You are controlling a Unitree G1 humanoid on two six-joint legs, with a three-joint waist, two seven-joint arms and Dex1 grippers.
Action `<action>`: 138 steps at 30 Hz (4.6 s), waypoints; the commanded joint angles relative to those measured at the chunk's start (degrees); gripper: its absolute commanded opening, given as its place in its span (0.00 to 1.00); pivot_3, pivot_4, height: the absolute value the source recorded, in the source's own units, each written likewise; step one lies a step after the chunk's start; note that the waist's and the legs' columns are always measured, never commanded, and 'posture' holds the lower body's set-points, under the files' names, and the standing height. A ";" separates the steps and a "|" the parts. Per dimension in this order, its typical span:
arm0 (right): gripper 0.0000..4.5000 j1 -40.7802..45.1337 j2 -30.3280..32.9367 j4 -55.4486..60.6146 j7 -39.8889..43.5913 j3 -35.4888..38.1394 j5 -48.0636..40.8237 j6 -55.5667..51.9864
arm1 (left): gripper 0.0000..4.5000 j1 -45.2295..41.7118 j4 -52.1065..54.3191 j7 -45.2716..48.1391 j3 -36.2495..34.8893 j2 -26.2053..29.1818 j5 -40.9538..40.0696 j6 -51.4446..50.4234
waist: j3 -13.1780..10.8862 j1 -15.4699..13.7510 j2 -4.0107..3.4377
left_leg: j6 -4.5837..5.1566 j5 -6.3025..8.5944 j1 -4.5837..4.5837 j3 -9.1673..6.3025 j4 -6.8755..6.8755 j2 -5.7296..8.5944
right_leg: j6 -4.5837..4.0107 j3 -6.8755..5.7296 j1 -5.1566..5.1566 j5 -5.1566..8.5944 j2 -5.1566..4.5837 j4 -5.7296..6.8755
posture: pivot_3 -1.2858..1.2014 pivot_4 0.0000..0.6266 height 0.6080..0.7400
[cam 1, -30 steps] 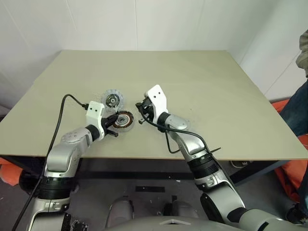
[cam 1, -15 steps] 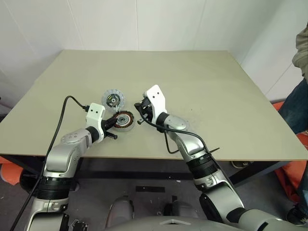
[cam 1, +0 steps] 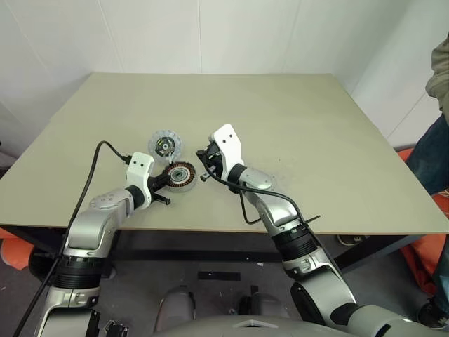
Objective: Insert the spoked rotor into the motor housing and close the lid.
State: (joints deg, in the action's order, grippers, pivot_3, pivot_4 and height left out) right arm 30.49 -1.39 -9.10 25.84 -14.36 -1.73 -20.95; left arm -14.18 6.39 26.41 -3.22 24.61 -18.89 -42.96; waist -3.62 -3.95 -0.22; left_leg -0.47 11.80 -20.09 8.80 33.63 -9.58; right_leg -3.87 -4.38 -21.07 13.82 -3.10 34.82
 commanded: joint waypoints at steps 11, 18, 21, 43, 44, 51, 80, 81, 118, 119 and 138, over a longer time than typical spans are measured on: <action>0.00 0.50 -0.35 2.20 -0.37 0.54 -0.85 1.20 | 0.01 -4.15 -2.16 1.07 1.51 0.18 0.99 1.58 | 0.00 0.00 0.00 | 0.00 0.00 0.00 0.00 0.00 0.00 | 0.00 0.00 0.00 0.00 0.00 0.00 | 0.52 0.00 1.00; 0.00 0.66 -0.40 2.12 -0.49 0.60 -0.91 1.26 | 0.01 -4.88 -2.81 1.42 1.76 -0.38 1.36 1.87 | 0.00 0.00 0.00 | 0.00 0.00 -0.01 0.00 0.00 0.00 | 0.00 0.00 0.00 0.00 0.00 0.00 | 0.52 0.00 1.00; 0.00 0.68 -0.41 2.15 -0.52 0.63 -0.94 1.25 | 0.01 -4.83 -2.62 1.50 1.79 -0.53 1.36 1.78 | 0.00 -0.02 0.00 | 0.00 0.00 -0.01 0.00 -0.01 0.00 | 0.00 0.00 0.00 0.00 0.00 0.00 | 0.52 0.00 1.00; 0.00 0.93 -0.47 1.72 -0.67 0.66 -0.82 1.44 | 0.01 -6.29 -2.35 2.45 2.00 -1.82 -0.26 1.88 | 0.00 0.01 -0.01 | -0.01 0.00 -0.01 0.00 -0.01 0.00 | 0.00 0.00 -0.01 0.00 0.00 0.00 | 0.52 0.00 1.00; 0.00 0.91 -0.48 1.73 -0.72 0.65 -0.80 1.46 | 0.01 -6.26 -2.70 2.64 2.20 -1.85 -0.06 2.03 | 0.00 0.01 -0.01 | -0.01 0.00 -0.01 0.00 -0.01 0.00 | 0.00 0.00 -0.01 0.00 0.00 0.00 | 0.52 0.00 1.00; 0.00 0.69 -0.31 2.15 -1.16 0.87 -0.83 1.42 | 0.01 -6.40 -7.26 3.37 3.40 -1.56 1.64 4.16 | 0.00 0.01 -0.01 | -0.01 0.00 -0.01 0.00 -0.01 0.00 | 0.00 0.00 -0.01 0.00 0.00 0.00 | 0.52 0.00 1.00; 0.00 0.08 -0.52 2.63 -1.44 0.78 -1.00 0.81 | 0.01 -7.29 -7.35 -0.99 -0.82 -3.45 1.42 7.71 | -0.01 -0.02 -0.01 | -0.01 -0.01 -0.02 0.00 -0.02 0.01 | 0.00 0.00 -0.01 0.00 0.00 -0.02 | 0.52 0.00 1.00; 0.00 0.05 -0.53 2.64 -1.45 0.76 -1.00 0.82 | 0.01 -7.27 -7.36 -0.84 -0.70 -3.44 1.45 7.74 | -0.01 -0.02 -0.01 | -0.01 -0.01 -0.02 0.00 -0.02 0.00 | 0.00 0.00 -0.01 0.00 0.00 -0.01 | 0.52 0.00 1.00; 0.52 -4.18 8.22 11.89 5.29 6.72 -10.95 -15.32 | 0.00 16.63 10.06 -24.20 -7.31 -20.77 10.27 33.48 | -0.03 -0.16 0.05 | 0.11 0.06 -0.01 -0.01 -0.25 0.01 | -0.03 -0.04 0.01 0.12 0.01 -0.12 | 0.52 0.00 1.00; 0.60 -3.97 8.31 11.89 5.16 7.08 -11.31 -15.88 | 0.00 16.66 9.97 -24.51 -7.38 -20.87 10.41 33.54 | -0.03 -0.17 0.05 | 0.13 0.07 0.01 -0.01 -0.25 0.01 | -0.01 -0.04 0.02 0.13 0.01 -0.11 | 0.52 0.00 1.00; 0.99 11.64 -7.09 -3.04 -20.02 33.92 -28.03 -38.07 | 0.00 13.69 6.01 -23.40 -6.33 -19.49 10.06 32.20 | -0.03 -0.16 0.03 | -0.12 -0.08 -0.01 -0.03 -0.29 0.04 | -0.05 -0.04 -0.03 0.13 0.00 -0.06 | 0.52 0.00 1.00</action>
State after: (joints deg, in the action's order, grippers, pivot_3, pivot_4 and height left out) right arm 38.70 -6.56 -12.90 6.72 18.80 -27.24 -58.44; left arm 0.43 11.43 2.82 -9.53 4.78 -8.81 -11.26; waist -3.65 -4.11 -0.19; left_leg -0.62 11.71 -20.09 8.77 33.33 -9.54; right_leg -3.91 -4.42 -21.11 13.95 -3.10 34.77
